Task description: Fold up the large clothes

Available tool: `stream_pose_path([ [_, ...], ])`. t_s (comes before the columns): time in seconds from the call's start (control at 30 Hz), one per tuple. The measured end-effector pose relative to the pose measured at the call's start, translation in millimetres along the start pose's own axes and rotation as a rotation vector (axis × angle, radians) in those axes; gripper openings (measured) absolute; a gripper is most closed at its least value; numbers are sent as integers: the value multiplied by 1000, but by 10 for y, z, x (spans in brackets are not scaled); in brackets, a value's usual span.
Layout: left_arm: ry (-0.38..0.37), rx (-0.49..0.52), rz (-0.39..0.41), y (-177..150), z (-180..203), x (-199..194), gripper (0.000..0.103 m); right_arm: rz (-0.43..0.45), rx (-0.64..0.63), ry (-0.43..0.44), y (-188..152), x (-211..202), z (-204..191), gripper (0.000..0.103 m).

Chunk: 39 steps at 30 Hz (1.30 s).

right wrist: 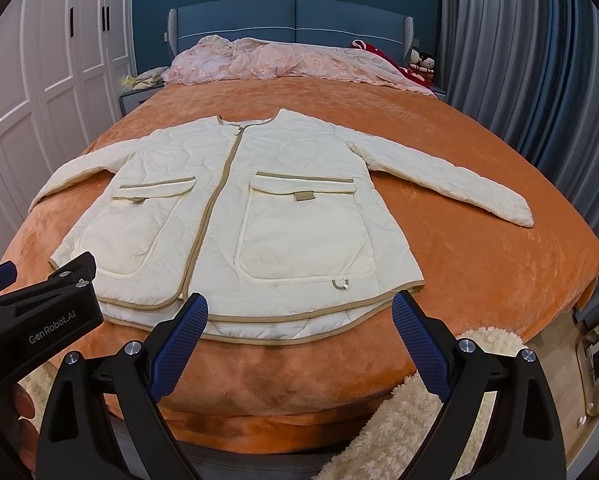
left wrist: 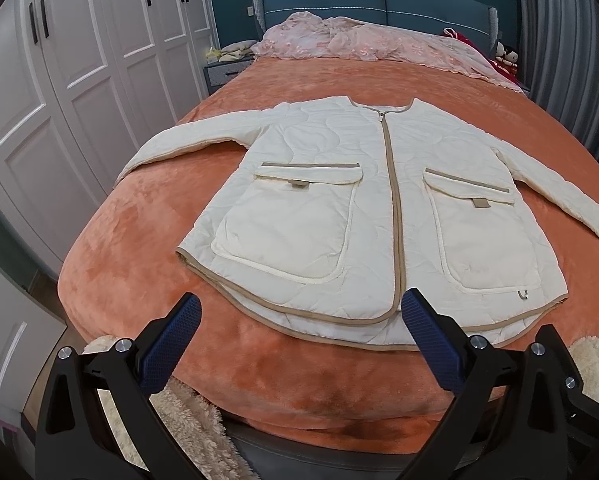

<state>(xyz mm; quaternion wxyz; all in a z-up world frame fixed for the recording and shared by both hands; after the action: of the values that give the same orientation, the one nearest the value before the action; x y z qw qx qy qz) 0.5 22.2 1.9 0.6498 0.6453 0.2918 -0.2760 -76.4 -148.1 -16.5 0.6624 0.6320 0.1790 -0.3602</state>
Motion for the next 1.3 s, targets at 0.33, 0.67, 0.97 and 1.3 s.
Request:
stream_pose_path([
  [0.33,1,2,1,-2,1,1,98,1,-2,-1,-5,5,-21,91],
  [0.67,1,-1,0,-5,-8,1,98,0,-3,-2,-6,5,-24,91],
  [0.97,1,-3,-3,-13,-20,10,98,-4,-2,-4,-12,10,-30,91],
  [1.3,20,-23,-36,6,-91,224,98,-50,70,-22,56,323,326,91],
])
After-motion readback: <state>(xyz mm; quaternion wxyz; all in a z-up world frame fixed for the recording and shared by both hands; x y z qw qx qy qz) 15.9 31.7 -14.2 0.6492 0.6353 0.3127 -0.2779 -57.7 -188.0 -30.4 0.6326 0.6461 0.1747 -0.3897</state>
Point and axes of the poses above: each gripper's, at about its wrist camera, not at the fingertips, and x roughly the way its jaws point, z to its right, y to its top, the point moved 2 cm from there along x, roughly the way its jaws point, and after that the axes turned 7 degrees about -x, right-handed, at the moved point
